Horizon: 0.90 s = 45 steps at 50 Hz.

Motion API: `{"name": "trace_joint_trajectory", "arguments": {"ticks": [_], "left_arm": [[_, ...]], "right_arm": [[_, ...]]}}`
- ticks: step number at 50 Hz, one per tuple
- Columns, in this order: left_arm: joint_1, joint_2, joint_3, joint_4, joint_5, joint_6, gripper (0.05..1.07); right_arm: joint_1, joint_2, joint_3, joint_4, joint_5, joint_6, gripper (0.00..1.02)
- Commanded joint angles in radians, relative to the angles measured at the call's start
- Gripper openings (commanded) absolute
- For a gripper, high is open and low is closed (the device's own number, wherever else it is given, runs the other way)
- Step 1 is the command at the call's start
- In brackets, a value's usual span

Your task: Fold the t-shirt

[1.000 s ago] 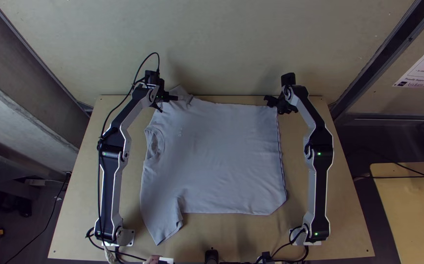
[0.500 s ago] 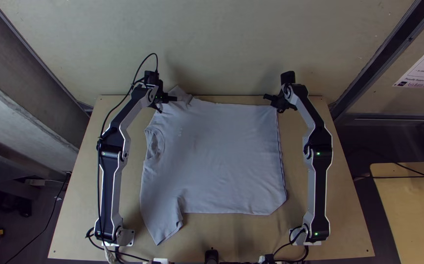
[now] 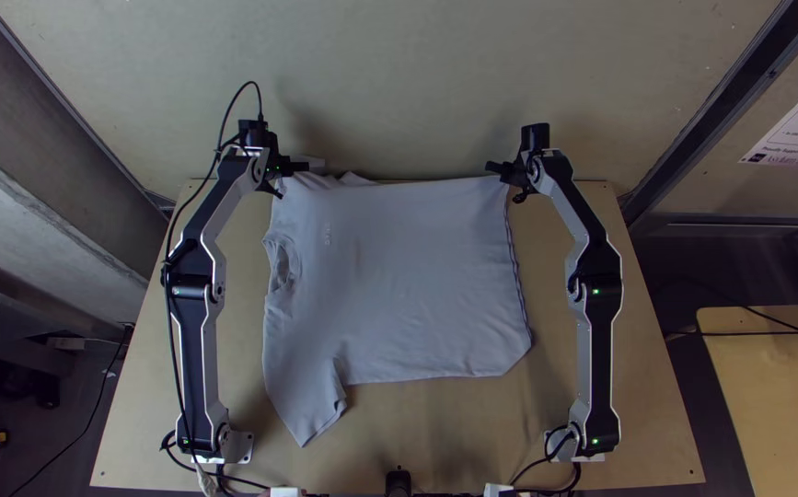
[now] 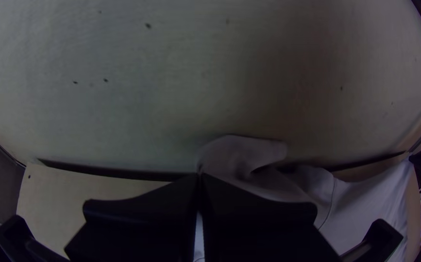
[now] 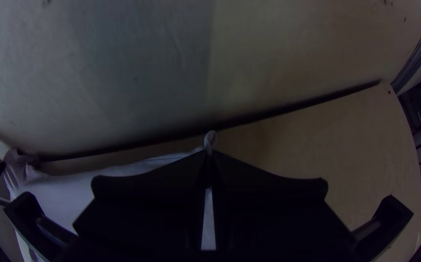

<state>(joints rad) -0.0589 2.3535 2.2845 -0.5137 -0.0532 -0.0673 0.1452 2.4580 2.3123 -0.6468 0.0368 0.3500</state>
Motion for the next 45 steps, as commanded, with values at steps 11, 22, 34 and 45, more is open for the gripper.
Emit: {"name": "trace_joint_trajectory", "arguments": {"ticks": [11, 22, 34, 45], "left_arm": [[-0.012, -0.068, -0.008, -0.065, 0.001, 0.001, 0.08], [-0.013, -0.119, -0.079, -0.129, 0.038, -0.008, 0.08], [0.011, -0.171, -0.125, -0.19, 0.044, -0.019, 0.08], [0.018, -0.247, -0.235, -0.181, 0.058, -0.012, 0.08]], "right_arm": [[-0.007, -0.08, 0.022, -0.007, 0.015, -0.017, 0.03], [-0.007, -0.097, 0.001, -0.047, 0.015, -0.031, 0.03], [-0.007, -0.106, -0.03, -0.09, 0.015, -0.037, 0.03], [0.005, -0.142, -0.076, -0.145, 0.015, -0.037, 0.03]]}}
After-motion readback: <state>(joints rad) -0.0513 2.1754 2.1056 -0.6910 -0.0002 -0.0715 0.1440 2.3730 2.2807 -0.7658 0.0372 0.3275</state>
